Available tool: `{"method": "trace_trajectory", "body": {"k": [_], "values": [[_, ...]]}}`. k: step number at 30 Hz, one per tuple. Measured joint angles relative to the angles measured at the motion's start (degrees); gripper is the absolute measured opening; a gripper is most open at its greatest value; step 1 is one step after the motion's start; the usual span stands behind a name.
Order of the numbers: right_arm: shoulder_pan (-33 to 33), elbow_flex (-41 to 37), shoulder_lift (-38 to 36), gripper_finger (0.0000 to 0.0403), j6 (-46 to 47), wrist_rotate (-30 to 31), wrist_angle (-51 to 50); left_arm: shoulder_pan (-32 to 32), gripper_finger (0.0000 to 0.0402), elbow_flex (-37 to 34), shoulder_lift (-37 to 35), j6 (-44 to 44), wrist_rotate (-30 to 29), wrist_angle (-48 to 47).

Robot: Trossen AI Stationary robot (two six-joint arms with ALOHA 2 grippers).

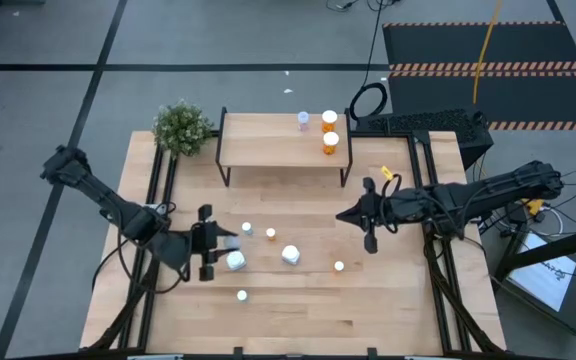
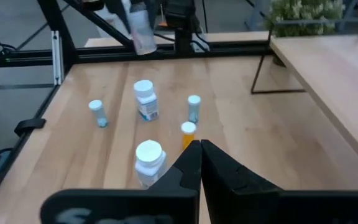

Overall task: Pick and place medicine bottles onto shelf by color
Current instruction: Put the transparent pill bottle on the shelf aligned with the transparent pill bottle

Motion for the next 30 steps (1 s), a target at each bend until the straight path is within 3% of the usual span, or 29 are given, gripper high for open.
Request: {"method": "trace_trajectory", "body": {"k": [13,30], "values": [[-3.81,-1.24,0.00,0.0000,-3.53,-0.04,2.06,9.32,0.0156,10.04,0.03,13.31,1.30,-1.04],[-7.05,-1.24,-0.02,0.0000,-17.95,0.12,1.21,26.71,0.0157,16.28,0.82,28.20,14.87,1.43]]}}
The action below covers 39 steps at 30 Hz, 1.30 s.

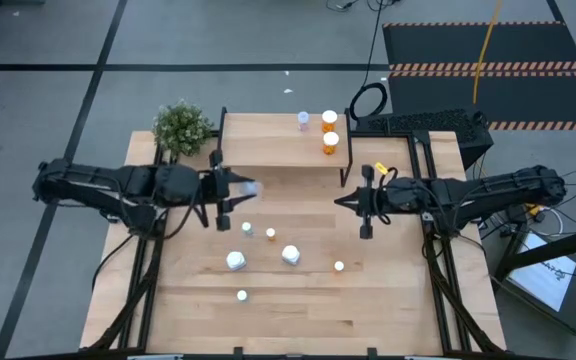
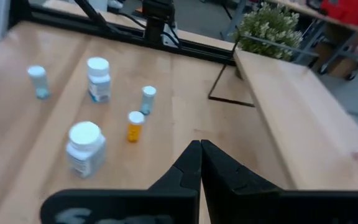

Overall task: Pick and place medicine bottles onto shelf by color
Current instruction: Put the transparent pill bottle on the shelf aligned with the transparent pill bottle

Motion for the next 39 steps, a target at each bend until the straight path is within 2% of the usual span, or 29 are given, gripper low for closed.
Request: {"method": "trace_trajectory", "body": {"k": [9,12,14,16,22,26,39], "values": [[-3.97,0.00,-0.02,0.0000,-12.12,0.13,1.40,11.05,0.0157,0.10,3.01,-0.64,5.98,3.38],[-5.39,0.00,-0.02,0.0000,-14.05,3.52,2.10,13.96,0.0157,1.82,4.83,-0.64,7.28,1.59],[-6.45,0.00,-0.02,0.0000,-14.50,5.97,2.25,15.19,0.0157,4.77,7.18,-0.35,7.36,1.73],[-7.29,0.00,-0.02,0.0000,-14.48,7.12,2.40,16.66,0.0157,7.63,9.10,0.51,7.93,-1.94],[-8.40,0.00,-0.02,0.0000,-13.81,7.10,1.82,19.42,0.0157,16.44,16.22,2.61,11.16,-4.13],[-8.40,0.00,-0.06,0.0000,-14.03,7.10,1.41,20.75,0.0157,20.51,20.69,2.77,11.32,-5.57],[-8.37,0.00,-0.22,0.0000,-14.71,7.07,-0.01,25.61,0.0157,24.41,28.05,2.97,18.15,-2.76]]}}
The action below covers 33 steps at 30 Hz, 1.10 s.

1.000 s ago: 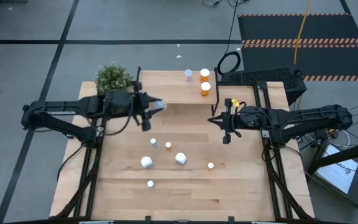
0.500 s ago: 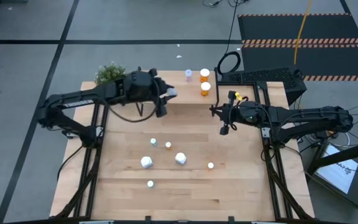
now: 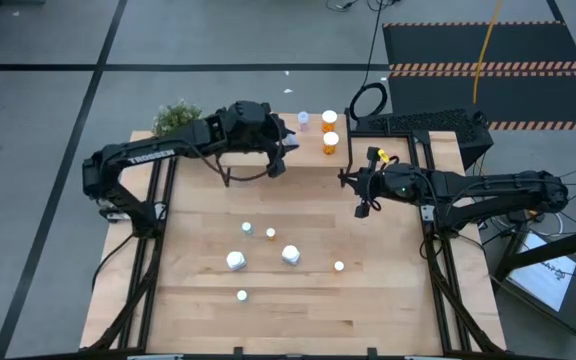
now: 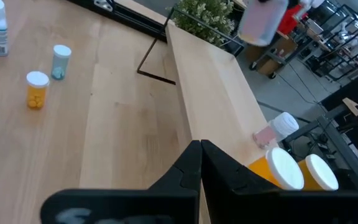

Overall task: Pick and place medicine bottles onto shelf by color
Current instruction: Put the transparent pill bottle on the shelf aligned with the transparent pill bottle

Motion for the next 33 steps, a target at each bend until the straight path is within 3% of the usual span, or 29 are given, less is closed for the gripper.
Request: {"method": "trace_trajectory", "body": {"k": [33], "values": [[0.00,0.00,-0.02,0.0000,-0.22,0.22,-0.39,5.29,0.0157,-0.02,11.39,-0.39,5.02,9.26]]}}
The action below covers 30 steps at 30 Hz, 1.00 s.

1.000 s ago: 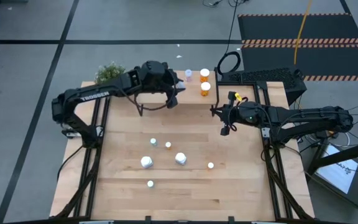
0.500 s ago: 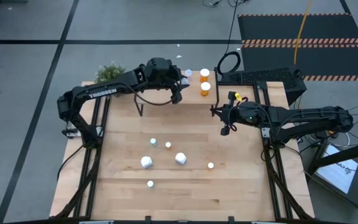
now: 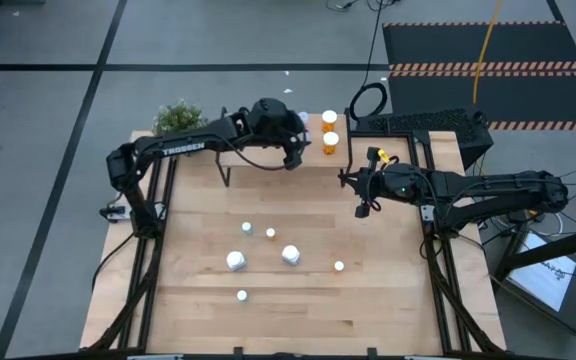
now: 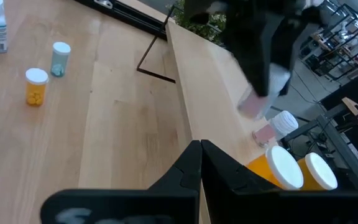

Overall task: Pick and place medicine bottles onto shelf by color
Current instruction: Put the transparent pill bottle on the shelf aligned with the transparent pill bottle

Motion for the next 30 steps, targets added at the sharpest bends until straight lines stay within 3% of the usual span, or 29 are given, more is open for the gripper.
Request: {"method": "trace_trajectory", "body": {"k": [10,20,30], "values": [[0.00,0.00,0.00,0.0000,0.19,0.00,0.01,1.37,0.0157,0.00,3.70,-0.07,0.67,2.23],[0.00,0.00,0.00,0.0000,0.20,0.00,0.02,3.23,0.0157,-0.04,3.68,-0.34,5.31,0.84],[0.00,0.00,0.00,0.0000,0.20,0.00,0.04,3.69,0.0157,-0.04,4.29,0.47,5.53,-0.56]]}}
